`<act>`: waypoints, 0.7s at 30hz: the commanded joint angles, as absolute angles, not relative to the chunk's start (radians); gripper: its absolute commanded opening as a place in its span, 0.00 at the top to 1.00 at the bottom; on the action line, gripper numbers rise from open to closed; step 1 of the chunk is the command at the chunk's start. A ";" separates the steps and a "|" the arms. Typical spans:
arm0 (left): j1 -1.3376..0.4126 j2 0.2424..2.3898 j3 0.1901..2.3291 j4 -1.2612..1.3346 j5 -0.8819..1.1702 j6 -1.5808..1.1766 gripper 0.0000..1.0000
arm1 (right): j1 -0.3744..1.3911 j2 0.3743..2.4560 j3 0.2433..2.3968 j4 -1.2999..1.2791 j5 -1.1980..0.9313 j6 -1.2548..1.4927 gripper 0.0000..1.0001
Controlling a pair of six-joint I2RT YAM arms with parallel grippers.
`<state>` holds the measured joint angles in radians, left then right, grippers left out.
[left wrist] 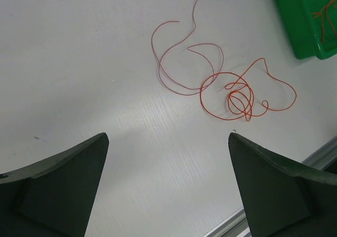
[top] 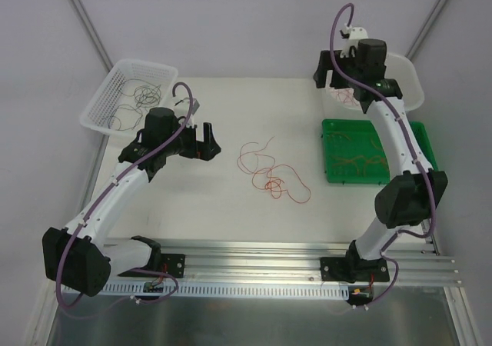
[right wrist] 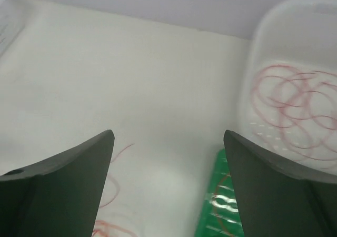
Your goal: Untangle the cables
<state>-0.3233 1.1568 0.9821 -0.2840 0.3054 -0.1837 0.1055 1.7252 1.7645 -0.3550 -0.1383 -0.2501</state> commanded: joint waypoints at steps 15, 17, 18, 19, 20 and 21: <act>-0.226 1.127 0.996 -0.322 0.126 -0.190 0.01 | 0.655 1.965 1.663 -0.566 -0.149 -0.014 0.10; -0.218 1.126 0.996 -0.322 0.127 -0.195 0.01 | 0.679 2.035 1.689 -0.565 -0.133 -0.003 0.10; -0.210 1.123 0.996 -0.322 0.127 -0.198 0.01 | 0.687 2.055 1.715 -0.569 -0.130 -0.003 0.10; -0.206 1.123 0.996 -0.322 0.130 -0.201 0.01 | 0.704 2.078 1.726 -0.569 -0.114 -0.002 0.10; -0.201 1.123 0.996 -0.322 0.133 -0.202 0.01 | 0.713 2.095 1.736 -0.568 -0.101 -0.003 0.09; -0.193 1.124 0.997 -0.322 0.143 -0.207 0.01 | 0.719 2.126 1.755 -0.568 -0.091 -0.003 0.10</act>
<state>-0.2131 1.1511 0.9821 -0.3214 0.1463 -0.1932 0.6998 2.0995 1.6752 -0.5652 -0.1429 -0.0330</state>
